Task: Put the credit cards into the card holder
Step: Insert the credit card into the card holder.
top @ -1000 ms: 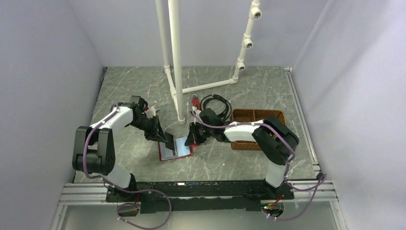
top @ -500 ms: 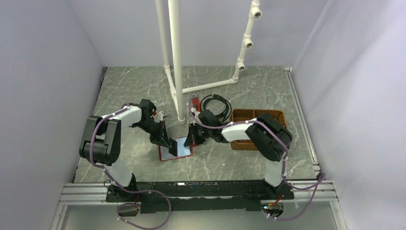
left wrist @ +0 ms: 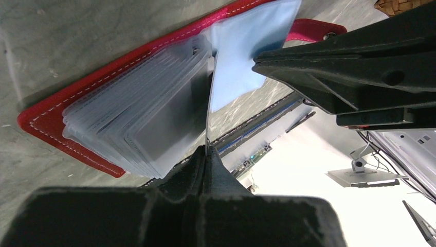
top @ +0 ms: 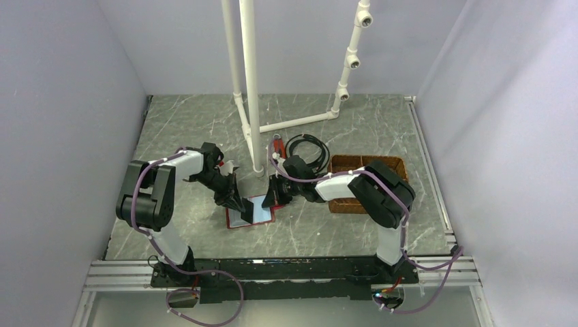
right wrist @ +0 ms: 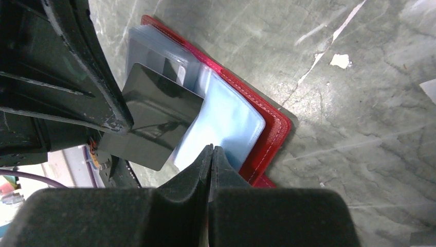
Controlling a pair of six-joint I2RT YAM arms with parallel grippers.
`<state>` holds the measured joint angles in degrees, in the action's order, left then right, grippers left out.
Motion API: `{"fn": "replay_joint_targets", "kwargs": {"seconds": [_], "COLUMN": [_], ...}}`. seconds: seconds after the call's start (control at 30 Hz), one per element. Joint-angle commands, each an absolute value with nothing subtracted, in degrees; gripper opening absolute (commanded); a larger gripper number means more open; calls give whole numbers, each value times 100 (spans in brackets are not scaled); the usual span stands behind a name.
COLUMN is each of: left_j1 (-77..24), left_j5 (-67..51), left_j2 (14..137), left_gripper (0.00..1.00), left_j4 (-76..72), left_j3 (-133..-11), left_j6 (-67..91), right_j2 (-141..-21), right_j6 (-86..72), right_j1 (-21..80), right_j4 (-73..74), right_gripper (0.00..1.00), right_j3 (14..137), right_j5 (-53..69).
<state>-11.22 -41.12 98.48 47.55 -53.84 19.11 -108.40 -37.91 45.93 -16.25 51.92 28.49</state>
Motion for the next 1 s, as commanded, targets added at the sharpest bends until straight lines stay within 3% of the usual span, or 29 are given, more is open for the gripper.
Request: {"fn": "replay_joint_targets", "kwargs": {"seconds": [0.0, 0.97], "left_j1": [-1147, -1160], "left_j5": [-4237, -4162], "left_j2": [9785, 9585], "left_gripper": [0, 0], "left_j4": [4474, 3761], "left_j3": [-5397, -5071], "left_j6": [1739, 1559], "right_j2": [-10969, -11489], "right_j6": [-3757, -3219], "right_j1": [4570, 4219], "right_j4": [-1878, -1657], "right_gripper": [0, 0], "right_j3": [5239, 5461], "right_j5": [2933, 3119]}}
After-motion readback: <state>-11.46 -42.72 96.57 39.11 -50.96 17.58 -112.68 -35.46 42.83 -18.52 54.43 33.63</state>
